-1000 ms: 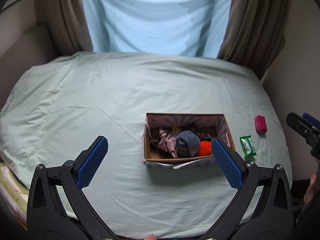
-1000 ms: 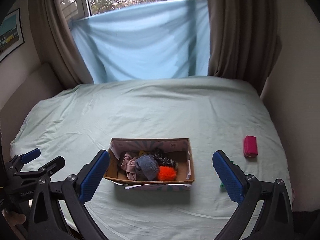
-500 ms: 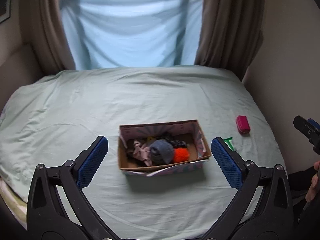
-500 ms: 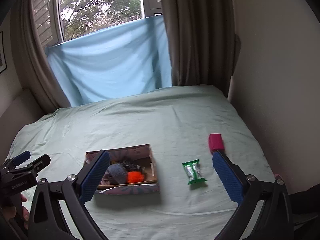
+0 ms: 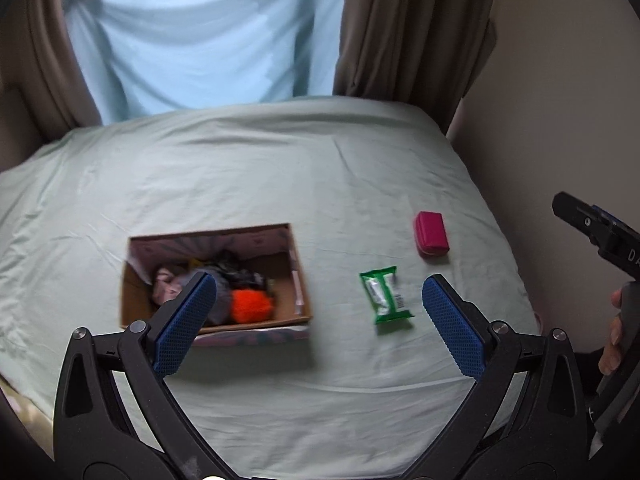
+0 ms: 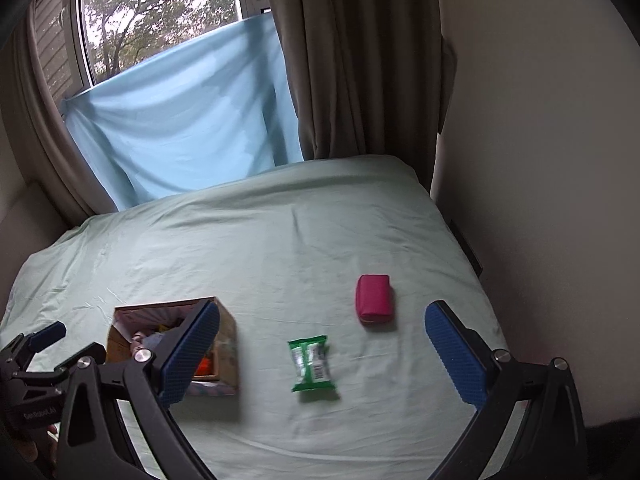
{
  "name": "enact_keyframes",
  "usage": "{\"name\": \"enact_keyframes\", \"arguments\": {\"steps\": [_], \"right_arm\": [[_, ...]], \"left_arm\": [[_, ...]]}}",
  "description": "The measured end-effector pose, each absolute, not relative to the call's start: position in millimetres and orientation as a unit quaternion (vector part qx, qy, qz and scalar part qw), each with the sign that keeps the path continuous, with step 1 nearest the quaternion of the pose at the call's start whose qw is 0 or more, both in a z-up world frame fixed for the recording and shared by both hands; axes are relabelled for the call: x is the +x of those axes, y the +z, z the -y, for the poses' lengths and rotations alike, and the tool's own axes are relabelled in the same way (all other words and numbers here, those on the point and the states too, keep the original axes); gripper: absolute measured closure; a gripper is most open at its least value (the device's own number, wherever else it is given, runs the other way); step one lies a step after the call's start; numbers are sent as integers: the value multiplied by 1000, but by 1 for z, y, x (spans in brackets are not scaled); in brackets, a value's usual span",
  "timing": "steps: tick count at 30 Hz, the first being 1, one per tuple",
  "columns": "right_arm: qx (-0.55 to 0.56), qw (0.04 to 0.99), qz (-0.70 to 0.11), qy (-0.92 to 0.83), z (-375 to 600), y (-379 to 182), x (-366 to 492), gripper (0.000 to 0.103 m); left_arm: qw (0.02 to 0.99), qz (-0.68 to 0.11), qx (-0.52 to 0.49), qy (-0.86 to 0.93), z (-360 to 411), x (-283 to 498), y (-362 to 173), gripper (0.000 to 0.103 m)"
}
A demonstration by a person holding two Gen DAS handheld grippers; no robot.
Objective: Organize soft objects
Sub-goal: 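Move both tools toward the green wipes pack and pink pouch, then grasp the green wipes pack with the left tool while the right tool grasps the pink pouch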
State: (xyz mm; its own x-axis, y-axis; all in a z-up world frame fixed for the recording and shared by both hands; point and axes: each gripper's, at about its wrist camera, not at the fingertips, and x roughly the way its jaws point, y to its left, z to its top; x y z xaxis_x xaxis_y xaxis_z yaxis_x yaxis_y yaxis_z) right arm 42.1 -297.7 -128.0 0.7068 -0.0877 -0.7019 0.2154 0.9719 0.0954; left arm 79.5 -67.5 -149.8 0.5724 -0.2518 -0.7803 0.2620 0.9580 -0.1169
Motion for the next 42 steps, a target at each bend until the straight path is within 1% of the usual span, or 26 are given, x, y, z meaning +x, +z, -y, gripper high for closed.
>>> {"name": "enact_keyframes", "arguments": {"steps": [3,7,13,20,23,26,30,32,33,34,35,36,37,38,39,40,41,42], "right_arm": [[79,917,-385,-71,327,-145,65,1],[69,911,-404,-58,360,-183,99,1],[83,896,-434,-49,403,-261,149,1],[95,878,-468,-37,418,-346,191,1],[97,872,-479,-35,421,-378,204,1],[99,866,-488,-35,421,-404,217,1],[92,861,-498,-38,417,-424,230,1],[82,859,-504,-37,415,-434,237,4],[74,857,-508,-38,413,-438,241,6],[68,855,-513,-37,412,-442,243,10],[65,852,-518,-36,411,-446,247,16],[66,850,-522,-35,411,-451,248,19],[65,847,-526,-36,410,-455,250,25],[63,845,-529,-39,410,-457,251,28],[61,844,-531,-40,410,-459,252,32],[65,845,-530,-39,410,-460,251,35],[64,845,-529,-40,409,-459,251,39],[58,846,-528,-39,407,-459,250,41]], "left_arm": [[877,-460,0,-140,105,92,-181,0],[863,-488,-8,-130,144,108,-229,0],[849,-514,-5,-124,196,132,-309,0],[837,-537,15,-103,235,157,-389,1],[831,-547,30,-94,246,161,-414,7],[824,-558,33,-91,250,166,-436,7],[811,-575,29,-101,254,172,-457,7],[806,-583,33,-100,257,174,-464,8],[803,-586,33,-98,258,175,-469,11],[802,-589,30,-99,259,176,-471,19],[799,-593,26,-99,259,177,-475,24],[795,-597,25,-99,260,178,-478,33],[793,-600,28,-97,260,179,-480,37],[795,-598,32,-95,260,180,-481,40],[799,-593,31,-97,260,179,-479,49],[801,-590,32,-98,259,179,-478,56],[802,-588,35,-101,259,179,-477,56],[802,-587,38,-102,259,179,-477,59]]}}
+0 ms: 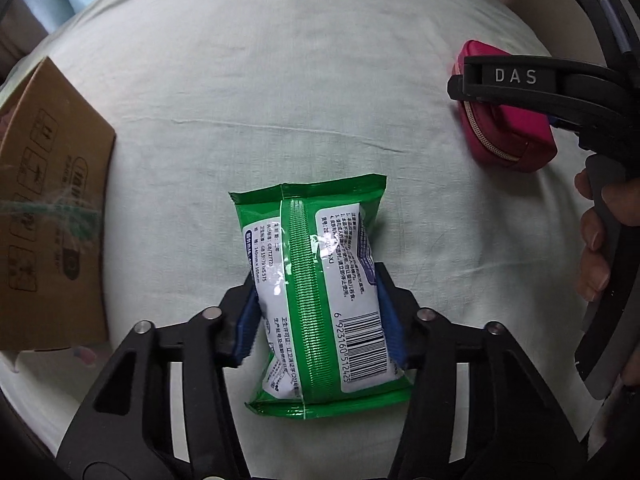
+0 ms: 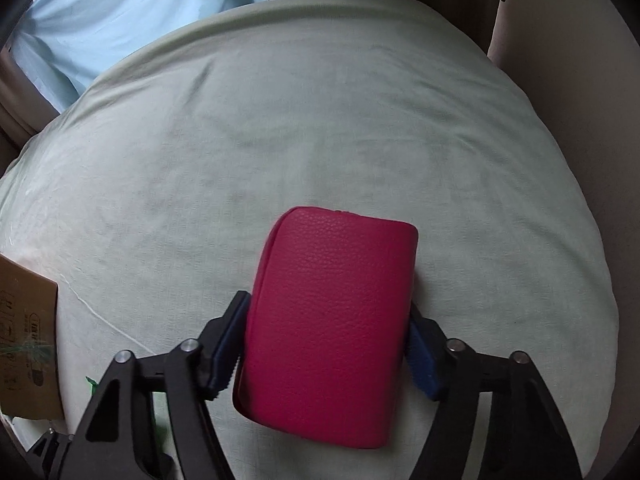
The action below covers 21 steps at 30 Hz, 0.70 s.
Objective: Organize soft objects
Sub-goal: 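Grasp the green wipes pack with the left tool while the right tool grasps the pink pouch, then carry the wipes pack with the left tool and pink pouch with the right tool over the box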
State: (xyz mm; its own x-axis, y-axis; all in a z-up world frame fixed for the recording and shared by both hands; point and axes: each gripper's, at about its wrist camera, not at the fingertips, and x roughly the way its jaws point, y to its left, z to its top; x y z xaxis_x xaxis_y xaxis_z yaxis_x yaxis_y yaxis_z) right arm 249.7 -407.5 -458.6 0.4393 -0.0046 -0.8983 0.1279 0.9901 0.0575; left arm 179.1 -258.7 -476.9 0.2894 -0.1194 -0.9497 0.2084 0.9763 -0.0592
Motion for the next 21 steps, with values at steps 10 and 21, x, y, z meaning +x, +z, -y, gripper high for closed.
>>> {"name": "enact_keyframes", "arguments": {"steps": [10,21], "right_arm": [[71,856,-512,-30,406,-435,236,58],[82,871,-484,-36,402,-364,205,58]], "left_arm": [[819,-562,32,-108,250,179,-444,64],[847,-519,15,-118,229,168,-360,64]]}}
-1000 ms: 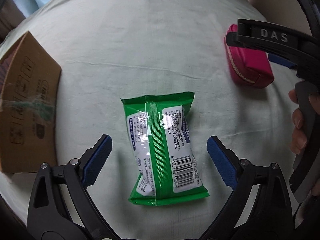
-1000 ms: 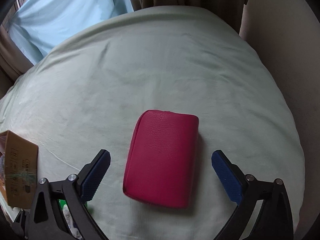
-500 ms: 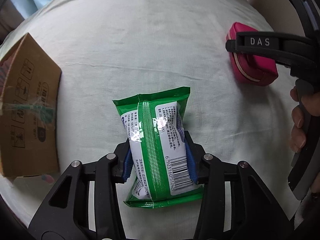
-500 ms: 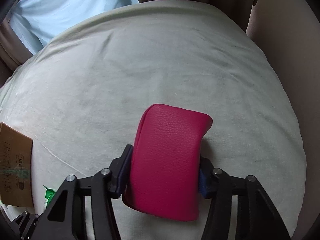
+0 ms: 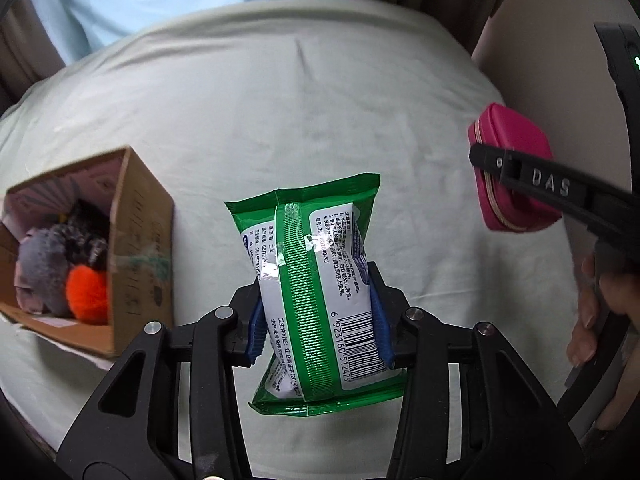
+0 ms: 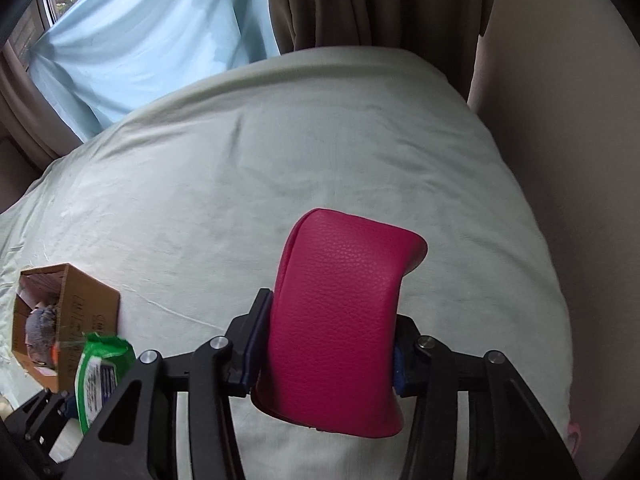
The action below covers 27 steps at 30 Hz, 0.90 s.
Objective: Organize soft objects
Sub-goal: 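Carry the wipes pack with the left tool and pink pouch with the right tool over the box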
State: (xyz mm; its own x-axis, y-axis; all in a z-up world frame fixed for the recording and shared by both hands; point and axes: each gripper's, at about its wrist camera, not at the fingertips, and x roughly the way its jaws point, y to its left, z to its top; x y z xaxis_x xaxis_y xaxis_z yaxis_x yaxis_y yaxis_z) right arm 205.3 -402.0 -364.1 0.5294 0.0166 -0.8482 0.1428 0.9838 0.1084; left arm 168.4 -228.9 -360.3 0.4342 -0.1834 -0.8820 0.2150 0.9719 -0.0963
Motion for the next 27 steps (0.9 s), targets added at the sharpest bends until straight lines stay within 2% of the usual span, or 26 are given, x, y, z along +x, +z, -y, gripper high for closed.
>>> {"name": "enact_keyframes", "arguments": {"steps": [14,19,27], "right_arm": [[107,895,-434,-12,338,-211,146,58],[93,902,-420,12,285,-173,132,58],[76,903,-420,44,193,-155,130,58]], "left_arm": [[889,-446,-5,-106,129,134,-205,64],[897,-433,-6,-92,77,132,-175,64],[902,-425,-17,-80,-12,141,-155,64]]}}
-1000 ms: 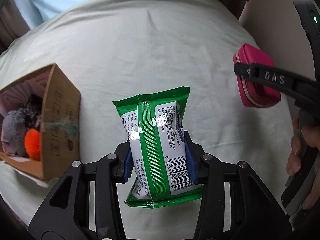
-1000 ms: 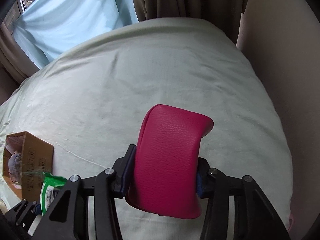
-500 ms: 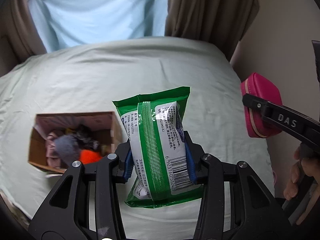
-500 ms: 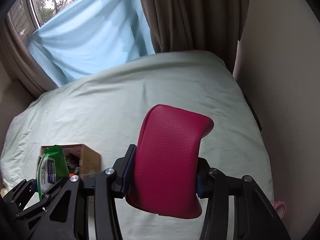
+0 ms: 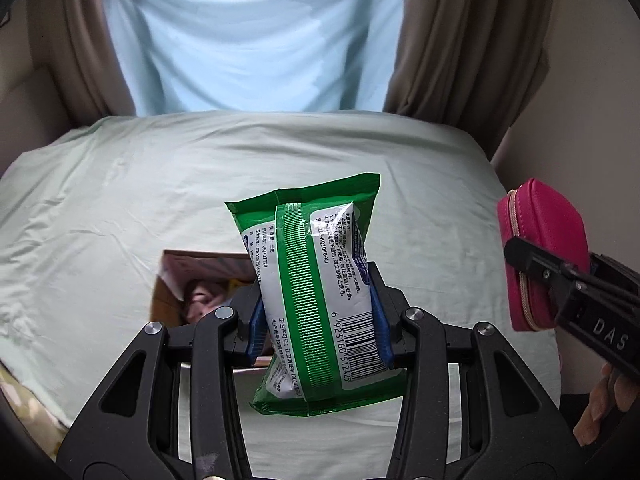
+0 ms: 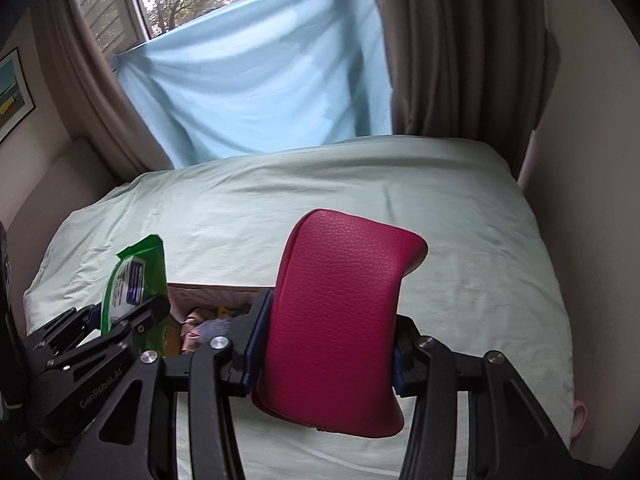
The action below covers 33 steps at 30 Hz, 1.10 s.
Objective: Organize soft objects
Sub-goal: 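Carry the wipes pack with the left tool and pink pouch with the right tool over the box, then open both tools to drop the wipes pack and pink pouch into the box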
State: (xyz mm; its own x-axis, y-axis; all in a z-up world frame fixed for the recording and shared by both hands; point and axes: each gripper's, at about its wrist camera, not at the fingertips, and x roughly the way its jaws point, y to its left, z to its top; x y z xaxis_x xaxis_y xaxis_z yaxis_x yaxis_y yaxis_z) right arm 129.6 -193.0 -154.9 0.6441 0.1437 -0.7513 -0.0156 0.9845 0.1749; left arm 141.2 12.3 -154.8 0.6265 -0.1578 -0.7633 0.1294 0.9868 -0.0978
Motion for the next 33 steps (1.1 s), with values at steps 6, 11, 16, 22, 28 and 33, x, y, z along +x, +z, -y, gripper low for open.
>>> {"name": "enact_keyframes", "arguments": {"steps": [6,11,16,22,28,33], "right_arm": [[84,891,-440,66,128,-170,142,58],[88,877,-467,70,80,-195,159,58],[92,859,-498,69,46,-225,181,58],[91,833,-543,62,24,-262,207,58],[75,786,-612,49,28,-314,244,58],[72,754,-652,37,37,-348,266,58]], "left_arm": [[898,-434,-21,-66,-87,152,-168,64],[885,-461,-25,-60,-140,167,-197,64],[861,-504,-12,-67,-167,189,-236,64],[832,-550,-6,-77,-173,221,-280,64],[781,-618,3,-95,-162,260,-333,64],[750,-652,16,-112,-145,280,-360,64]]}}
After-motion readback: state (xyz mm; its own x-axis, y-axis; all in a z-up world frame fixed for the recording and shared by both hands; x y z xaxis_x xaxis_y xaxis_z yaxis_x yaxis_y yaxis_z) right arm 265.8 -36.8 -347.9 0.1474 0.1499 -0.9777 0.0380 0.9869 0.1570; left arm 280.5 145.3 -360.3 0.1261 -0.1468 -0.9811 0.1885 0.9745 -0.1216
